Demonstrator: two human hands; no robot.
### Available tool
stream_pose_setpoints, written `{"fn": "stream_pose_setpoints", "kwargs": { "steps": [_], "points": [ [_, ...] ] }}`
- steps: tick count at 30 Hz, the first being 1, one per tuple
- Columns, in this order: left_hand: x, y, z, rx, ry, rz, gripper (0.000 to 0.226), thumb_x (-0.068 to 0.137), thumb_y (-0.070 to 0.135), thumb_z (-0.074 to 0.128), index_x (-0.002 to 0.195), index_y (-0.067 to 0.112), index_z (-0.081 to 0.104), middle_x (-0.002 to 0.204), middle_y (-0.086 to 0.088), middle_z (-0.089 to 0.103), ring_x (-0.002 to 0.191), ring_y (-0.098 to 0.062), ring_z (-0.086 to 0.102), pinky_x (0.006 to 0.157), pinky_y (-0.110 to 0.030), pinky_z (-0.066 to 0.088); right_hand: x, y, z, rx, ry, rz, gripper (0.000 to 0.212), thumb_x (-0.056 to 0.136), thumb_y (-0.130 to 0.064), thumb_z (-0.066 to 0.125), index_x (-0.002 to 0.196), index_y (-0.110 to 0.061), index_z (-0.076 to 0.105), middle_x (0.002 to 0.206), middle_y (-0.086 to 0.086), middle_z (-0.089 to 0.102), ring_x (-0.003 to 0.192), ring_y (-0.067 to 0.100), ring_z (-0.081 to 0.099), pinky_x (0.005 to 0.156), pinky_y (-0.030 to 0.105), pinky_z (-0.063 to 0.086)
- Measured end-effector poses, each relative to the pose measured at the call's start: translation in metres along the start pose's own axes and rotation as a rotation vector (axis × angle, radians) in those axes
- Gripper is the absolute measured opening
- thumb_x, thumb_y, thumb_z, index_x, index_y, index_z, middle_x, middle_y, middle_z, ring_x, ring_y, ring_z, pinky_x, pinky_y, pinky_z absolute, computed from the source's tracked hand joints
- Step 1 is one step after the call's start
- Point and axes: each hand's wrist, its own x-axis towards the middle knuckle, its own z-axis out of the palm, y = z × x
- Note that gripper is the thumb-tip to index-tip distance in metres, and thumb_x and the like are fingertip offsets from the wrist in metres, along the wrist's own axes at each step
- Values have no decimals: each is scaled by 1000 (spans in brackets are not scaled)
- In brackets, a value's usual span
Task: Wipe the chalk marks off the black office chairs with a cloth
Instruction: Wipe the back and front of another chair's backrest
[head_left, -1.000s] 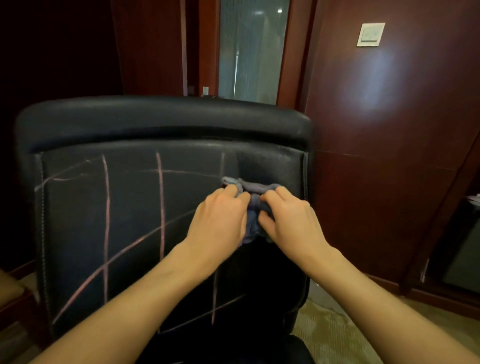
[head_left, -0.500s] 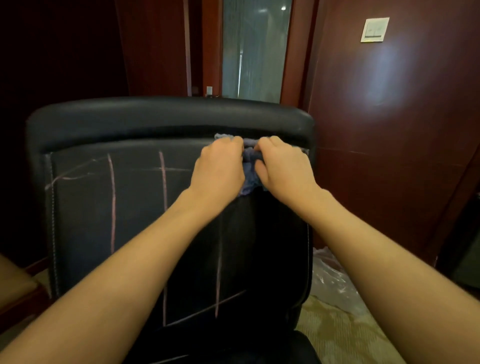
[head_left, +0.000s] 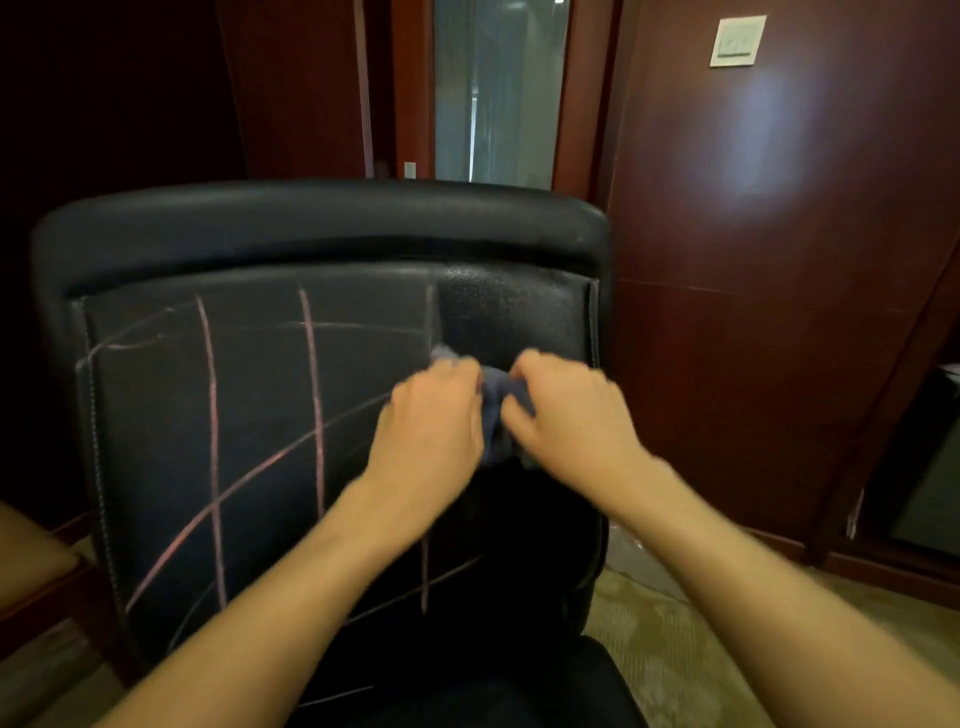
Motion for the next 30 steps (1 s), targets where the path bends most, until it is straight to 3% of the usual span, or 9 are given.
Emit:
{"fn": "stream_pose_setpoints", "kwargs": {
  "steps": [2, 4, 10, 15, 20, 22, 25, 28, 30],
  "points": [
    [27, 2, -22, -37, 155, 23, 14, 96, 18, 51, 104, 10, 59, 107, -17, 64, 101, -42, 60, 80, -50, 44, 30, 1, -21, 10, 121, 7, 25, 93, -33, 53, 111, -15, 56, 113, 10, 64, 104, 37, 62, 76, 40, 45],
    [55, 5, -39, 0, 189, 5, 17, 98, 19, 50, 108, 10, 59, 112, -17, 61, 104, -41, 59, 79, -48, 41, 58, 1, -33, -13, 183, 1, 26, 94, -29, 52, 114, -13, 55, 114, 12, 64, 103, 40, 61, 72, 41, 42],
    [63, 6, -29, 211, -78, -60, 26, 95, 19, 57, 117, 4, 57, 120, -20, 60, 111, -42, 58, 81, -44, 46, 62, 3, 1, -92, 112, -60, 25, 92, -26, 55, 113, -12, 52, 112, 13, 64, 98, 41, 63, 67, 39, 36],
    [8, 8, 15, 250, -181, -68, 35, 94, 23, 58, 126, 11, 51, 129, -15, 58, 115, -34, 59, 89, -41, 49, -8, 2, 57, -69, 232, -69, 31, 67, -20, 80, 88, -9, 60, 79, 12, 66, 44, 38, 59, 37, 30, 35],
    [-57, 6, 48, 198, -363, -140, 34, 98, 26, 52, 130, 16, 45, 132, -4, 55, 120, -24, 56, 92, -35, 46, -74, 1, 87, -93, 98, -144, 46, 61, -24, 84, 87, -15, 48, 66, 4, 61, 37, 27, 55, 37, 25, 20],
    [-71, 5, 46, 153, -419, -166, 32, 99, 33, 51, 127, 18, 47, 130, -3, 56, 119, -23, 57, 91, -35, 47, -88, 2, 86, -94, 7, -147, 48, 63, -28, 80, 94, -17, 44, 67, 3, 64, 40, 28, 58, 36, 26, 26],
    [-65, 6, 29, 89, -292, -144, 22, 100, 34, 43, 115, 21, 51, 122, -3, 59, 112, -28, 60, 86, -41, 46, -72, 5, 60, -33, -18, -130, 32, 78, -30, 64, 103, -19, 49, 84, 4, 67, 62, 36, 67, 46, 37, 46],
    [-34, 9, 2, -4, 4, -88, 15, 100, 27, 45, 109, 18, 54, 113, -9, 61, 102, -38, 61, 76, -46, 44, -29, 0, 17, 48, 118, -81, 25, 87, -29, 57, 109, -17, 54, 98, 6, 68, 84, 38, 68, 61, 40, 48],
    [-4, 10, -17, -18, 109, -80, 18, 99, 26, 47, 112, 16, 56, 116, -12, 61, 104, -41, 59, 77, -48, 44, 2, -4, -7, 63, 221, -46, 29, 88, -27, 57, 114, -15, 54, 104, 9, 69, 91, 40, 66, 66, 41, 46]
  ]
}}
